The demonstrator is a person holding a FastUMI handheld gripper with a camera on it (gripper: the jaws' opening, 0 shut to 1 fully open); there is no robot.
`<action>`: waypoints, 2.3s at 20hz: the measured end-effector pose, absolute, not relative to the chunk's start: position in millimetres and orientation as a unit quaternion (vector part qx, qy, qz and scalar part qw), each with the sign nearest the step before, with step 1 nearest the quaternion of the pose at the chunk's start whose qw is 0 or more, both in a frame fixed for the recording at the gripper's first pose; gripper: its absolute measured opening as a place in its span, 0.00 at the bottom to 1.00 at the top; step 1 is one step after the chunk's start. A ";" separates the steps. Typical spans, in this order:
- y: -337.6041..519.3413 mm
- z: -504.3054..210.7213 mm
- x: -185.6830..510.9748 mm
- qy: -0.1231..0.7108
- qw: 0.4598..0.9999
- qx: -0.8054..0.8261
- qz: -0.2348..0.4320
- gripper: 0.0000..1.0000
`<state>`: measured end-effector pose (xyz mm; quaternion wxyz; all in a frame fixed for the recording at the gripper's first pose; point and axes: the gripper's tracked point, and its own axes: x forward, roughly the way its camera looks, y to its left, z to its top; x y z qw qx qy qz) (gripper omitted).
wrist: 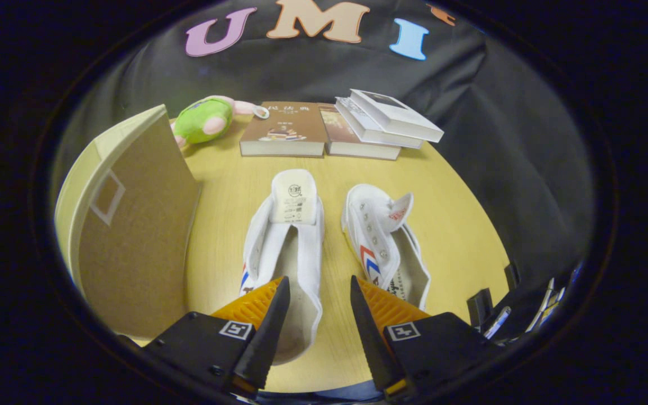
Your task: Open the storage box then place both shoes into the box .Put the left shoe in first, then the right shoe, with the right side of both shoes facing outward in a uniform manner.
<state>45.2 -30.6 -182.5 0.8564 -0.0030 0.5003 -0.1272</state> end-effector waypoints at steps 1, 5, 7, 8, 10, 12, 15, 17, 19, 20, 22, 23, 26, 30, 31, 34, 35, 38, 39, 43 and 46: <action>-33.3 -185.9 47.7 0.504 0.855 -0.008 -0.126 0.69; -34.9 -201.1 63.8 0.509 0.853 0.002 -0.115 0.65; -37.0 -210.2 69.0 0.519 0.847 0.000 -0.109 0.63; -40.7 -217.0 75.4 0.519 0.848 0.000 -0.109 0.62; -43.4 -218.9 78.2 0.523 0.845 0.002 -0.113 0.60; -44.6 -220.4 79.2 0.528 0.842 0.007 -0.116 0.54; -43.9 -222.0 79.7 0.535 0.837 0.014 -0.118 0.43; -42.5 -222.7 79.1 0.534 0.836 0.018 -0.125 0.36; -29.8 -224.3 80.4 0.534 0.837 0.034 -0.115 0.30; -30.2 -226.9 79.9 0.536 0.835 0.034 -0.119 0.26; -30.3 -223.9 80.5 0.533 0.838 0.020 -0.116 0.19; -28.8 -222.3 82.1 0.529 0.841 0.022 -0.112 0.18; -30.0 -221.0 81.6 0.518 0.844 0.045 -0.131 0.10; -30.9 -214.1 82.0 0.511 0.846 0.056 -0.141 0.07; -30.8 -211.4 83.0 0.510 0.847 0.054 -0.142 0.07; -37.3 -192.4 85.3 0.504 0.850 0.026 -0.153 0.07; -41.3 -182.6 86.0 0.500 0.851 0.011 -0.159 0.07; -51.6 -139.3 88.3 0.472 0.862 -0.024 -0.183 0.07; -52.4 -118.8 91.5 0.454 0.870 -0.028 -0.190 0.07; -35.9 -34.1 110.1 0.362 0.912 -0.002 -0.192 0.07; -1.0 4.4 123.2 0.301 0.938 0.068 -0.157 0.07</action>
